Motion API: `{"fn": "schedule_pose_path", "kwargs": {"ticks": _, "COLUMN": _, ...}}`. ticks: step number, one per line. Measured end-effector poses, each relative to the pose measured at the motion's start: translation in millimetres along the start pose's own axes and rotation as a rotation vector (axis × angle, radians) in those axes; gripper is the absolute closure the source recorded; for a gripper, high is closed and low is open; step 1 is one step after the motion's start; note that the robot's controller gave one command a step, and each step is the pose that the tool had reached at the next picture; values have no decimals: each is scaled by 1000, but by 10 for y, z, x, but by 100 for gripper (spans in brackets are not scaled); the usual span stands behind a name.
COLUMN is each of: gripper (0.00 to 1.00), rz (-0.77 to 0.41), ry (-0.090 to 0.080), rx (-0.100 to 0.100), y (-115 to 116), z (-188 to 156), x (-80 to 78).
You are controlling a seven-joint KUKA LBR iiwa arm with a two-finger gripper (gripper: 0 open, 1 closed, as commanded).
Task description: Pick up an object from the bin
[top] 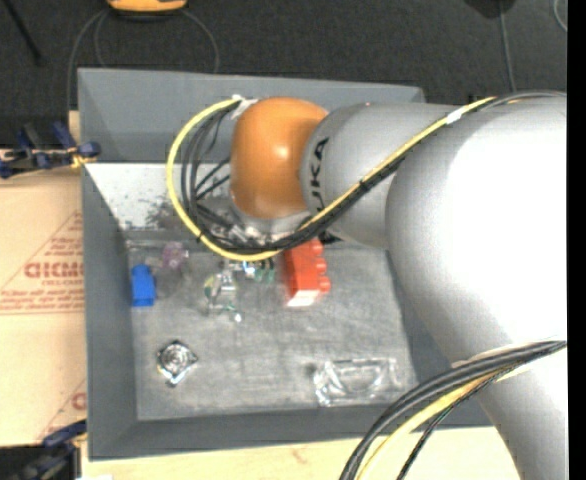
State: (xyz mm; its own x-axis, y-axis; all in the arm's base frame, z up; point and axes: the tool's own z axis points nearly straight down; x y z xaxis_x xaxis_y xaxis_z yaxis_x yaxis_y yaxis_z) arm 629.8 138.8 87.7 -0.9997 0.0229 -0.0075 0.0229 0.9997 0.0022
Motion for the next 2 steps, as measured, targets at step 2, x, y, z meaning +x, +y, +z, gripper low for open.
{"fn": "schedule_pose_path", "kwargs": {"ticks": 2, "gripper": 100, "rz": -55, "ry": -6, "rx": 2, "y": -12, "z": -1533, "x": 118}}
